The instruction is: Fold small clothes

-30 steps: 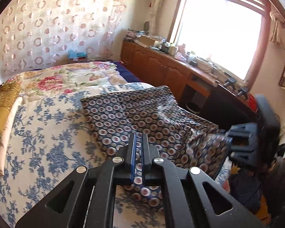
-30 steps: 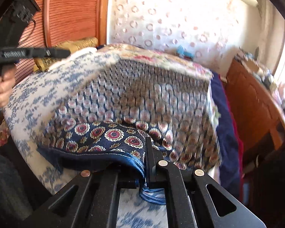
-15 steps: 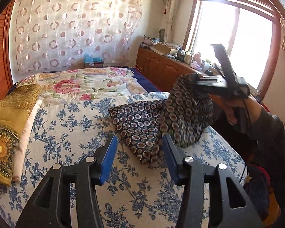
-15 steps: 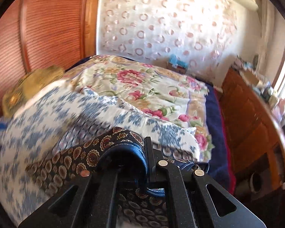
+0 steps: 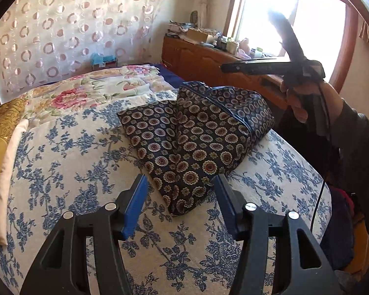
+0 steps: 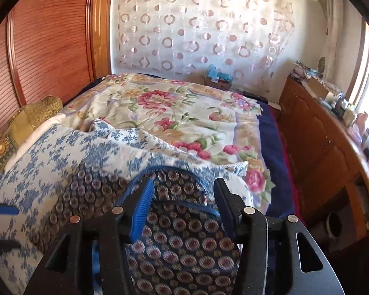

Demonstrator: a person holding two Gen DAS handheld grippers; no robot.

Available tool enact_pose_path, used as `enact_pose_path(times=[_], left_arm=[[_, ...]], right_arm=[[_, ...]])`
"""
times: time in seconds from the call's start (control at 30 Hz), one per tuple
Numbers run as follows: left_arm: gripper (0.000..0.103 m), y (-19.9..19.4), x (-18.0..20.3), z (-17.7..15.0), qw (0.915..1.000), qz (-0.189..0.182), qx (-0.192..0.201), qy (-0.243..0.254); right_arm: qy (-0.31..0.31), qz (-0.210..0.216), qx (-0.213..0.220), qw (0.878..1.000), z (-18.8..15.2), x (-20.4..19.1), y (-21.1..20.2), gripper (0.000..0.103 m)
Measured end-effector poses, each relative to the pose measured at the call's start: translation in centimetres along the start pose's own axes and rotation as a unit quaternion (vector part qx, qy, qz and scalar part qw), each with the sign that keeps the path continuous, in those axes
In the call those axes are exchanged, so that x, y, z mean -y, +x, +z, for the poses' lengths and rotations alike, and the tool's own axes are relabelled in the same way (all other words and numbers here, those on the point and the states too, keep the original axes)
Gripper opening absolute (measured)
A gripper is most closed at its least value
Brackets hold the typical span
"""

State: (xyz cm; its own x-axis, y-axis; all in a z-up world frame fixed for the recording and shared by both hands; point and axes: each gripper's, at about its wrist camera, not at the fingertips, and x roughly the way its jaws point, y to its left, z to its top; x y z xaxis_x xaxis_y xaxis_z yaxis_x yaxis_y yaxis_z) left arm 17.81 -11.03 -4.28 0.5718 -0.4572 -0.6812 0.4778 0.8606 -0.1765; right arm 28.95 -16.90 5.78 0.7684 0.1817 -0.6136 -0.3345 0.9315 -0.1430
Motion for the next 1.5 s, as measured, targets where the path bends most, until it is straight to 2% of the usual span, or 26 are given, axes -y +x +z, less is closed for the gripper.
enact_pose_path(times=[0.03,0.07,0.23,0.5,0.57,0.7,0.77,0.83,0.97,1.2,1.4,1.5], left_arm=[[0.063,0.4,0.3,0.1,0.9999,-0.005,-0.007,0.005],[0.076,0.8,0.6,0.3,0.9998,-0.011,-0.013,0.01],[0.078,2.6,2.3,1.4,0.9984,-0.019,-0.029,0.045],[0.078,6.0,2.8,2.8,0.9947,-0.005,-0.067,0.078],[0.078,6.2,2.3,3.4,0.9953,0.013,-0.059,0.075],[0.078,5.9,-0.4,5.3,0.9975,0.054,-0.022,0.039],[0.078,6.0,-2.5,6.3,0.9954,0.092,-0.011,0.022],[0.078,5.9,-4.8,7.1,0.9937,0.111,-0.007,-0.006],[0.078,5.9,-7.2,7.1,0.9933,0.107,-0.012,-0.042],[0.078,7.1,-6.5,6.1,0.9959,0.067,-0.034,-0.049],[0.078,7.1,-6.2,5.9,0.9965,0.045,-0.043,-0.056],[0.078,7.4,-6.4,5.8,0.996,0.045,-0.049,-0.059]], right_arm=[[0.003,-0.002,-0.006,1.0,-0.7,0.6,0.1,0.053],[0.008,-0.002,-0.017,1.0,-1.6,1.2,0.5,0.053],[0.029,-0.005,-0.035,0.999,-4.5,3.3,0.7,0.053],[0.065,0.024,-0.018,0.997,-6.0,4.2,-1.5,0.053],[0.069,0.037,-0.021,0.997,-6.3,4.6,-1.2,0.053],[0.065,0.043,-0.024,0.997,-6.2,5.3,-0.6,0.053],[0.068,0.042,-0.024,0.996,-5.9,5.5,-0.1,0.053],[0.072,0.041,-0.024,0.996,-5.8,5.5,0.3,0.053],[0.088,0.049,-0.028,0.994,-6.0,5.7,0.7,0.053],[0.112,0.054,-0.034,0.992,-5.9,6.1,2.0,0.053],[0.097,0.062,-0.034,0.993,-4.9,5.5,3.2,0.053],[0.09,0.039,-0.035,0.995,-4.8,5.3,3.7,0.053]])
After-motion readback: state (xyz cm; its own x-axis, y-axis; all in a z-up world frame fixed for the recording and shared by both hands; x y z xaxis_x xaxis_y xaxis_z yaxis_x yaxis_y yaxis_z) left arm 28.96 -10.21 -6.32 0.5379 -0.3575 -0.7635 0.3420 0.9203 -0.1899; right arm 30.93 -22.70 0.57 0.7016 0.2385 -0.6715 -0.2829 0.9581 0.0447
